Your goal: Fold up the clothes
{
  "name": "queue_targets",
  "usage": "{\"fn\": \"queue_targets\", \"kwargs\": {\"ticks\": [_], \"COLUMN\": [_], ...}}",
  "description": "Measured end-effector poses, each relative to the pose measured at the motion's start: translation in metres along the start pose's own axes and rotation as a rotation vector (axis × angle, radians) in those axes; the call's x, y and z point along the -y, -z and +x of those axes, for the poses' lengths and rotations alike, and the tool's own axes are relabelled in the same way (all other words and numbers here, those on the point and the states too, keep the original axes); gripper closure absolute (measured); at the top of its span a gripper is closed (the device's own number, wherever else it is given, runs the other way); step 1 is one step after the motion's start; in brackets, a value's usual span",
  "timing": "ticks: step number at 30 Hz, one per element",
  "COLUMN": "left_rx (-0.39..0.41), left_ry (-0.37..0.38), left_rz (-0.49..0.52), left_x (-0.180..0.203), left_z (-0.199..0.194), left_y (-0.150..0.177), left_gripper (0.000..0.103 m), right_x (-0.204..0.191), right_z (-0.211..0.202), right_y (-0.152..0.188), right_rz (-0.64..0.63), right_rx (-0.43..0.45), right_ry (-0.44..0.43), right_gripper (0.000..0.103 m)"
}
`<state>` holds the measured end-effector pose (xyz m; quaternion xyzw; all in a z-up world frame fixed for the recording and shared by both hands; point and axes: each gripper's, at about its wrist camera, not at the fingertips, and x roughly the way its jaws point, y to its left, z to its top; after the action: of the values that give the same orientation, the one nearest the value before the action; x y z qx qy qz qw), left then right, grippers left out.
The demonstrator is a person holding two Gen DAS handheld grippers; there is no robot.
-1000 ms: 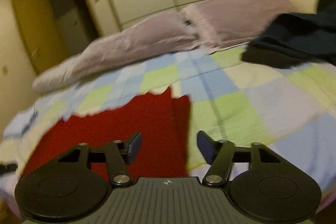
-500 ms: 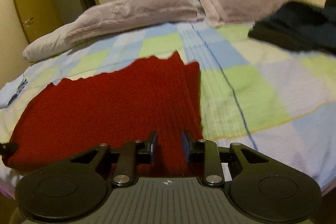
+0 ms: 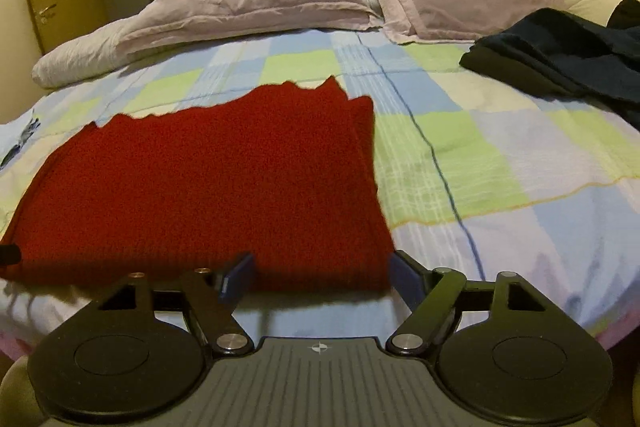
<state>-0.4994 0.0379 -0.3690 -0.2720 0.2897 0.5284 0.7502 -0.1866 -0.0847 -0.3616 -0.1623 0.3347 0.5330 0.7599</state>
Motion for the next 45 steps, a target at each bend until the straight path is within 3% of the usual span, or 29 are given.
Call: {"fn": "queue_targets", "kwargs": {"ticks": [11, 28, 34, 37, 40, 45], "left_rx": [0.012, 0.068, 0.087, 0.123, 0.111, -0.013], "left_ry": [-0.031, 0.017, 0.1, 0.11, 0.086, 0.047], "left_rz": [0.072, 0.105, 0.043, -0.001, -0.057, -0.183], "left_x": [0.015, 0.026, 0.026, 0.019, 0.01, -0.006], "left_z": [-0.03, -0.073, -0.046, -0.02, 0.019, 0.061], "left_y": [0.019, 0.031, 0.015, -0.005, -0.027, -0.051], "left_gripper": [0.065, 0.061, 0.063, 0.064, 0.066, 0.072], "right_x": [-0.015, -0.026, -0.007, 0.006, 0.025, 0.045], "right_z": [-0.034, -0.076, -0.049, -0.028, 0.006, 0.069], "right_y": [0.012, 0.021, 0.005, -0.007, -0.025, -0.052], "right_rz": [-0.037, -0.076, -0.037, -0.012, 0.003, -0.036], "right_rx": [0.035, 0.09, 0.098, 0.118, 0.113, -0.132], "right_ry": [0.016, -0.01, -0.048, -0.085, -0.121, -0.147], "right_gripper": [0.026, 0.026, 0.027, 0.027, 0.027, 0.027]}}
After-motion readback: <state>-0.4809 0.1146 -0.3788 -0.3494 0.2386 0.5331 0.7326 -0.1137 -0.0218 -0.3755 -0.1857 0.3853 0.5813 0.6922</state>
